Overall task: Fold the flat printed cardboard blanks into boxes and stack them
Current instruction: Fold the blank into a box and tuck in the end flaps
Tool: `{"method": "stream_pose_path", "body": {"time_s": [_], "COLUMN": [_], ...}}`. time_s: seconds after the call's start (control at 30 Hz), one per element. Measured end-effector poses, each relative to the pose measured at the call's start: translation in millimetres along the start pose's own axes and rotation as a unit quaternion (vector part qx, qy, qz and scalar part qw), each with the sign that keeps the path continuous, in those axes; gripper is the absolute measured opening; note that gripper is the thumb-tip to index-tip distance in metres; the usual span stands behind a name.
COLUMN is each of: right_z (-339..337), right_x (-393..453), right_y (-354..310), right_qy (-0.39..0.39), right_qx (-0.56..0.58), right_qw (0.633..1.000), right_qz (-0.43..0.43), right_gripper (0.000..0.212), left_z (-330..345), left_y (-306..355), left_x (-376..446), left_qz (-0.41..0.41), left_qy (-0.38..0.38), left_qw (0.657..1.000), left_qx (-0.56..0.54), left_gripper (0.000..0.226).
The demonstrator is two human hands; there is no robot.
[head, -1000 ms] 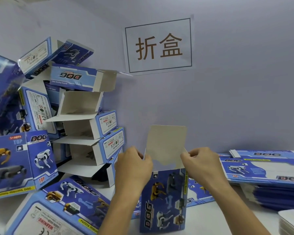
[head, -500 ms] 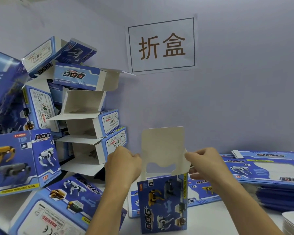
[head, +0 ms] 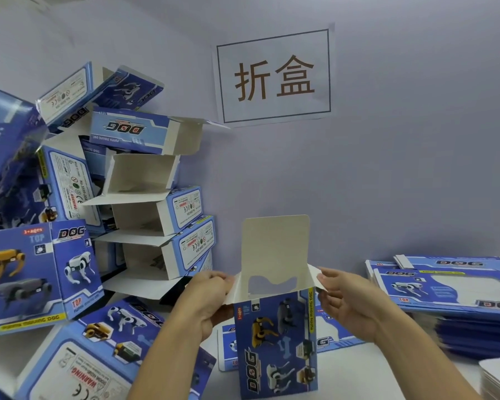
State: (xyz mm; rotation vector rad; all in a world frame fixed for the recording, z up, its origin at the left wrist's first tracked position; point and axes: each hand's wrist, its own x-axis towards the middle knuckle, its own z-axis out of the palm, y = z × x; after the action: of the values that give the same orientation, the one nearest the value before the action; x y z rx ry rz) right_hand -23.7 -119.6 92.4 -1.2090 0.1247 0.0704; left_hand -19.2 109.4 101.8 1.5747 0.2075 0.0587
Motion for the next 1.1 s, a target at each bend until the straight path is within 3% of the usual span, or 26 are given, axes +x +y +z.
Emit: {"method": "stream_pose_path", "body": {"time_s": [0.13, 0.2, 0.3, 0.37, 0.5, 0.7, 0.83, 0.93, 1.03, 1.1], "right_z": [7, 11, 12, 13, 18, 40, 41, 31, 23, 19], "right_x": [3, 4, 9, 12, 10, 4, 7, 11, 13, 14], "right_y": [7, 17, 38, 48, 58, 64, 58, 48, 39, 37], "right_qy": [0.023, -0.013, -0.08, -0.077, -0.103, -0.146, -0.104, -0.074, -0.054, -0.054], "right_qx": [-0.105, -0.087, 0.057, 0.029, 0.002, -0.043, -0.095, -0.071, -0.062, -0.035], "right_qw": [0.99, 0.984, 0.976, 0.972, 0.977, 0.966, 0.956, 0.961, 0.961, 0.967], "right_qz": [-0.095, -0.154, -0.197, -0.219, -0.187, -0.211, -0.256, -0.255, -0.266, -0.246], "right_gripper": [0.026, 0.033, 0.057, 0.063, 0.07, 0.074, 0.082, 0.091, 0.088, 0.079], "left_z": [7, 17, 28, 31, 41, 35, 33, 35, 34, 35], "left_y": [0, -3, -9, -14, -17, -6, -9, -9, -10, -12], "left_x": [1, -3, -11, -11, -15, -13, -10, -17, -21, -23], "left_qz": [0.101, 0.132, 0.135, 0.154, 0.226, 0.316, 0.291, 0.257, 0.251, 0.27], "left_qy": [0.026, 0.013, -0.015, -0.016, 0.017, 0.067, 0.075, -0.007, -0.121, -0.154], "left_qw": [0.994, 0.99, 0.959, 0.942, 0.916, 0.878, 0.898, 0.927, 0.939, 0.942], "left_qx": [0.028, -0.054, -0.25, -0.298, -0.331, -0.353, -0.321, -0.273, -0.203, -0.125], "left_gripper": [0.017, 0.019, 0.03, 0.042, 0.045, 0.037, 0.038, 0.047, 0.077, 0.083]}}
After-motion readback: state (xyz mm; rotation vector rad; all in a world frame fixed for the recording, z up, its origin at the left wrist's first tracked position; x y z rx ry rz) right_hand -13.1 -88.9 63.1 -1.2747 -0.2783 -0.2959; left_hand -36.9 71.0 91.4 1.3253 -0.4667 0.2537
